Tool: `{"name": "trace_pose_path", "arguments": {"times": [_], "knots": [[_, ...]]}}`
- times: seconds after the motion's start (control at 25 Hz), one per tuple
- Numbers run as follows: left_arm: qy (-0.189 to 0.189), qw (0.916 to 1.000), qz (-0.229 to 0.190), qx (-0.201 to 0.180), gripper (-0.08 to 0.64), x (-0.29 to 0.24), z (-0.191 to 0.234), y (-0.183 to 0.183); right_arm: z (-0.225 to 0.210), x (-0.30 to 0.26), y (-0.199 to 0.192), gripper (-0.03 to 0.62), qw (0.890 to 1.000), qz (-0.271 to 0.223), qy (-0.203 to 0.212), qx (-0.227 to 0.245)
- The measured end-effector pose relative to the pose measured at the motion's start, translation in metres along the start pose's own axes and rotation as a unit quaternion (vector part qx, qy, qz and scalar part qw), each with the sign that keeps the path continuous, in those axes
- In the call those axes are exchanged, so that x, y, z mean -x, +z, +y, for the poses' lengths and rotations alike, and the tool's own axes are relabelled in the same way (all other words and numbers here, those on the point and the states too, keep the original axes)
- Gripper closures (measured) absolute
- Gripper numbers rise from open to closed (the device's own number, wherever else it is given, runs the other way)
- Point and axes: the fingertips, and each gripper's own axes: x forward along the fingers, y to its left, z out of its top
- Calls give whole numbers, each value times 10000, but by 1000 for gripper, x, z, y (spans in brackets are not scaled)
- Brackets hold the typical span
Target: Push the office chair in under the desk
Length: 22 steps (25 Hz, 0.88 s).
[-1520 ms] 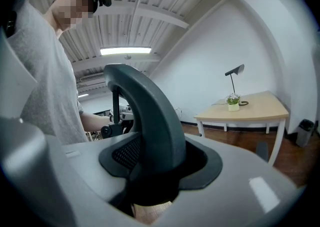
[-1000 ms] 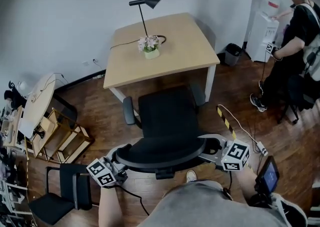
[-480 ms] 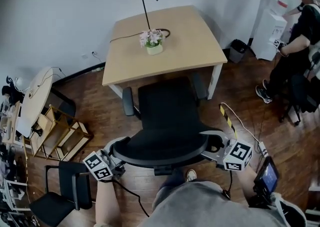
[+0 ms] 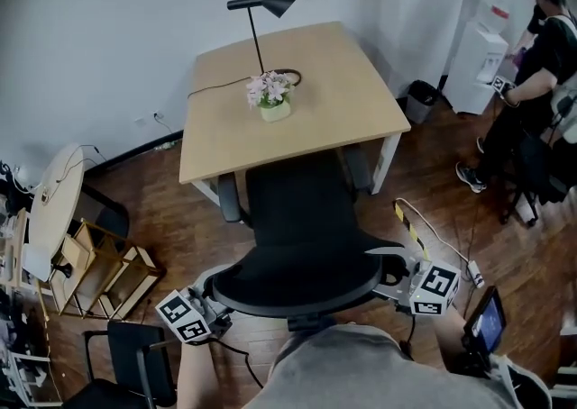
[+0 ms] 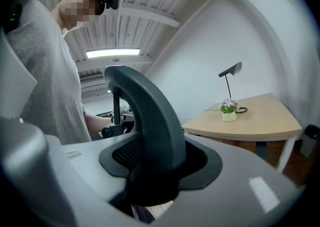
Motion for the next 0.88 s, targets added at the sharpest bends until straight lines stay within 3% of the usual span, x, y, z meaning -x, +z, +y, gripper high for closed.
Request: {"name": "trace_pose_path", "arguments": {"times": [0.88], "knots": [[-306,9995,50,-28,365,-44,101,45,-92,-59,39,367,9999,-61,-143,11]]}}
